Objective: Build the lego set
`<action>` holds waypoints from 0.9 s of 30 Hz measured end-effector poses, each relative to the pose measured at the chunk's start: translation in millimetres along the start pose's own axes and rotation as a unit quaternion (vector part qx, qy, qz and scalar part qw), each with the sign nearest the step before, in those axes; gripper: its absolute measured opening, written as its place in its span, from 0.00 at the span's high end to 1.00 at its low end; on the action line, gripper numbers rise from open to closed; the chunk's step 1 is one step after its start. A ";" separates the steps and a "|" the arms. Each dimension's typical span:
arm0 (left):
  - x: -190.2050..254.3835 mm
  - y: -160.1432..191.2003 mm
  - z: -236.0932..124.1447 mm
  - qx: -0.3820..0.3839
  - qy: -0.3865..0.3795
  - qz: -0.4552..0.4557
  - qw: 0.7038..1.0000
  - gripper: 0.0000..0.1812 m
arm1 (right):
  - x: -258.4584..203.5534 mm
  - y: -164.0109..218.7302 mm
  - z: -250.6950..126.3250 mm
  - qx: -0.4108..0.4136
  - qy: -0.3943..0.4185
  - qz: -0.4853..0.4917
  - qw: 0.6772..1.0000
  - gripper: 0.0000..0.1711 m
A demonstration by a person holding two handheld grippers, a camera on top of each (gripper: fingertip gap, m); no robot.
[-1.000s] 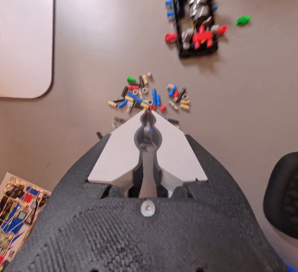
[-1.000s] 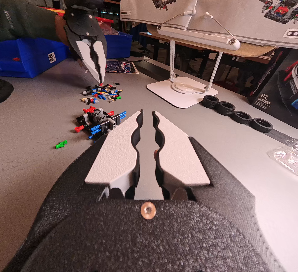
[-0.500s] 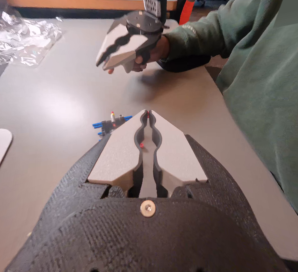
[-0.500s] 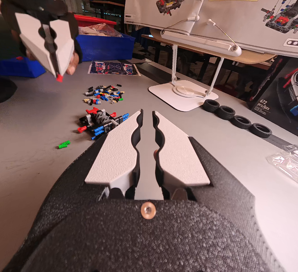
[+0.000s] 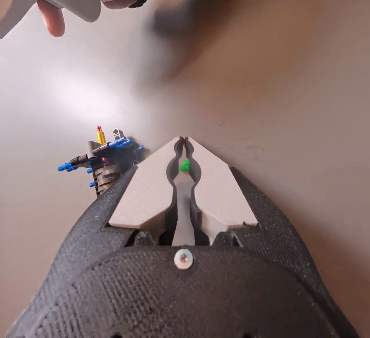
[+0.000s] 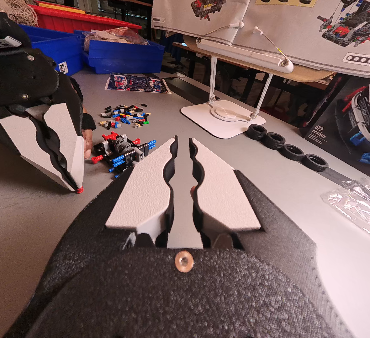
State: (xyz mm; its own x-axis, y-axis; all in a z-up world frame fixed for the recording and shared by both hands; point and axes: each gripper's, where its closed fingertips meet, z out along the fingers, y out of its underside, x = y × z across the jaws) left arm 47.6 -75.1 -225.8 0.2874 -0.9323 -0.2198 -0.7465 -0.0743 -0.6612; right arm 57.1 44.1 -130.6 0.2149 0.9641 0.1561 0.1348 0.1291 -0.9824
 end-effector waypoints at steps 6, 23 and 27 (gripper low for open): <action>1.7 -5.5 -8.2 0.029 0.025 -0.050 0.998 0.94 | -1.2 1.9 0.8 -0.004 -0.001 -0.003 1.000 0.95; -85.3 85.9 -131.4 -0.046 -0.068 -0.194 0.978 0.95 | -5.0 2.3 2.6 -0.005 -0.005 -0.003 1.000 0.95; -79.7 127.9 -119.2 -0.145 -0.056 -0.181 0.971 0.95 | -3.2 4.1 2.8 -0.008 -0.003 -0.001 1.000 0.95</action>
State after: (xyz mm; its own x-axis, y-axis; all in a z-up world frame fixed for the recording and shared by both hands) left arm -142.3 -52.5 -207.4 0.6140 -0.7832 -0.0976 -0.7169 -0.5017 -0.4841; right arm 54.2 42.2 -135.4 0.2088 0.9653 0.1567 0.1505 0.1266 -0.9805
